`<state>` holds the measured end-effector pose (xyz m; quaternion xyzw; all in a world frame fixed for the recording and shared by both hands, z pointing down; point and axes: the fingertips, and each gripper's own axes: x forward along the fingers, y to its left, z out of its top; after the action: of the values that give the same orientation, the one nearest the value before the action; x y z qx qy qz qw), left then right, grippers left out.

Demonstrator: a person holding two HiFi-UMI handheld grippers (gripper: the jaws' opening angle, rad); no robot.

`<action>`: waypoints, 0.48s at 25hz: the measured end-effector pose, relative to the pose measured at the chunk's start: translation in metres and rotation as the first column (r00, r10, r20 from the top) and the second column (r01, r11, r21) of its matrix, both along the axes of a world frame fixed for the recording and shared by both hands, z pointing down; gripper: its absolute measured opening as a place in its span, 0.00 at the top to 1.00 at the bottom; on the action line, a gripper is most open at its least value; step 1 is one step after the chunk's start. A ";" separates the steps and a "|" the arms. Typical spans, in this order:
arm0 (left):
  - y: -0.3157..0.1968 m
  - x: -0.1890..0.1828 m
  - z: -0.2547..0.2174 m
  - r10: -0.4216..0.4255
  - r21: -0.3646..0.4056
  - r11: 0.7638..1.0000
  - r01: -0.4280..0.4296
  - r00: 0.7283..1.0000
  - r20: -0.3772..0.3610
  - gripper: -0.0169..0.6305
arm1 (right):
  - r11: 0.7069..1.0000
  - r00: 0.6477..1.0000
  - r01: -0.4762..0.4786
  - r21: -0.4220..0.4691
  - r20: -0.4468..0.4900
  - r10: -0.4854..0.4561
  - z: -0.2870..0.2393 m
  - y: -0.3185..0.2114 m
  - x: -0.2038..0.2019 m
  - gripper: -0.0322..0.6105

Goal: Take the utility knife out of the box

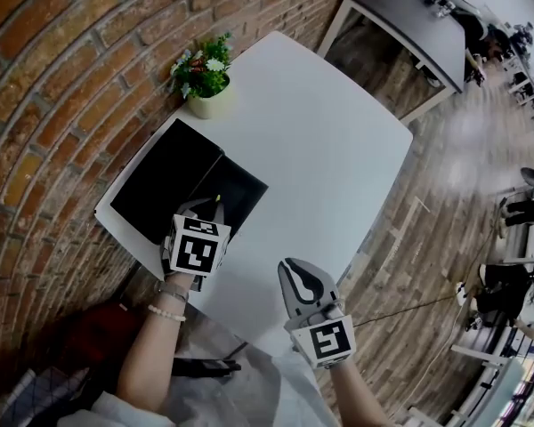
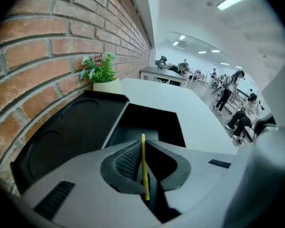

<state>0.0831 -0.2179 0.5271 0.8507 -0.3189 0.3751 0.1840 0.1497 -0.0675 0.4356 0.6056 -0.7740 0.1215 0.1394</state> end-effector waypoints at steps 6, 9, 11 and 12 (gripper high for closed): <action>0.004 -0.002 -0.043 -0.006 0.092 0.996 0.014 0.996 -0.089 0.91 | 0.999 1.000 0.003 0.048 -0.014 -0.002 -0.022 -0.002 0.000 0.86; 0.009 -0.003 -0.071 0.014 0.161 0.987 0.012 0.987 -0.160 0.91 | 0.997 1.000 -0.002 0.077 -0.009 0.003 -0.036 -0.004 -0.002 0.86; 0.012 -0.006 -0.091 0.035 0.215 0.977 0.007 0.981 -0.192 0.91 | 0.995 1.000 -0.005 0.098 -0.004 0.005 -0.046 -0.004 -0.004 0.86; 0.014 -0.007 -0.101 0.042 0.237 0.971 0.008 0.978 -0.205 0.91 | 0.994 1.000 -0.004 0.110 -0.003 0.004 -0.052 -0.005 -0.005 0.86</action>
<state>0.0757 -0.2038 0.4265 0.9039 -0.3329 0.2446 0.1106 0.1447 -0.0723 0.3838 0.6142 -0.7780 0.0776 0.1069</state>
